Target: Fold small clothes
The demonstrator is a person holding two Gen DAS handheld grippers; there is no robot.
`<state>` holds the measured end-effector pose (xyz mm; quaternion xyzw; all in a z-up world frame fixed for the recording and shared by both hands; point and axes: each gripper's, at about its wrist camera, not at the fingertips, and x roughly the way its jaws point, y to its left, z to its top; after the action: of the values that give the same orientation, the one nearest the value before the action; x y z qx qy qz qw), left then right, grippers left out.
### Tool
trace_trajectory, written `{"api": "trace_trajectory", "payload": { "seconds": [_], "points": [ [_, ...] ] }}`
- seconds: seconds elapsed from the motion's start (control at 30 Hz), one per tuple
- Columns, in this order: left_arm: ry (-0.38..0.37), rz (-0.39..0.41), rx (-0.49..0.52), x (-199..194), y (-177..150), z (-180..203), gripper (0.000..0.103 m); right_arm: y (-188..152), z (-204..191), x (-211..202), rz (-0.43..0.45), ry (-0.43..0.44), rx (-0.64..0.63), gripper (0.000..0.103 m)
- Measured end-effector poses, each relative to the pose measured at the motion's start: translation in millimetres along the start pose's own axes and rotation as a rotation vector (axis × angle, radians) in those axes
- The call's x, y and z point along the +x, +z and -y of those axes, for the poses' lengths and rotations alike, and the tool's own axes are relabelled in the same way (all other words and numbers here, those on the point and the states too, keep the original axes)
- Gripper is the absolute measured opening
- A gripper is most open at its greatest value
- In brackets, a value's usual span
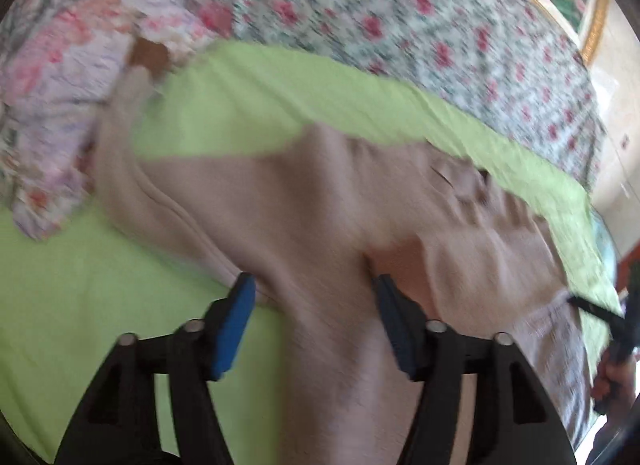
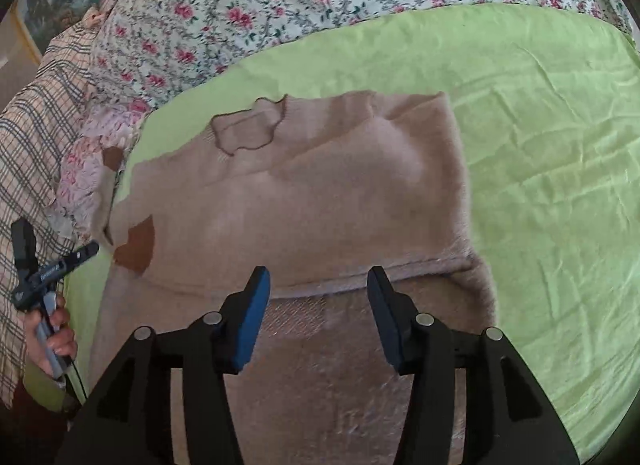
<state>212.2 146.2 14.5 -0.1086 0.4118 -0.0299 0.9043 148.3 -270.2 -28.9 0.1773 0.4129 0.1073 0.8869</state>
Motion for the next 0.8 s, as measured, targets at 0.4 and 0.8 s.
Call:
{"api": "trace_trajectory", "payload": {
  "seconds": [0.4,0.8],
  "points": [
    [0.421,-0.068,0.035,92.3,143.7,-113.6,0.082,-13.2,-37.6,19.3,-0.076,0.076,-0.02,0.053],
    [0.242,0.019,0.044,78.0,131.8,-102.8,0.007,-16.2,-40.2,21.9,-0.077,0.103,0.007,0.053]
  ]
}}
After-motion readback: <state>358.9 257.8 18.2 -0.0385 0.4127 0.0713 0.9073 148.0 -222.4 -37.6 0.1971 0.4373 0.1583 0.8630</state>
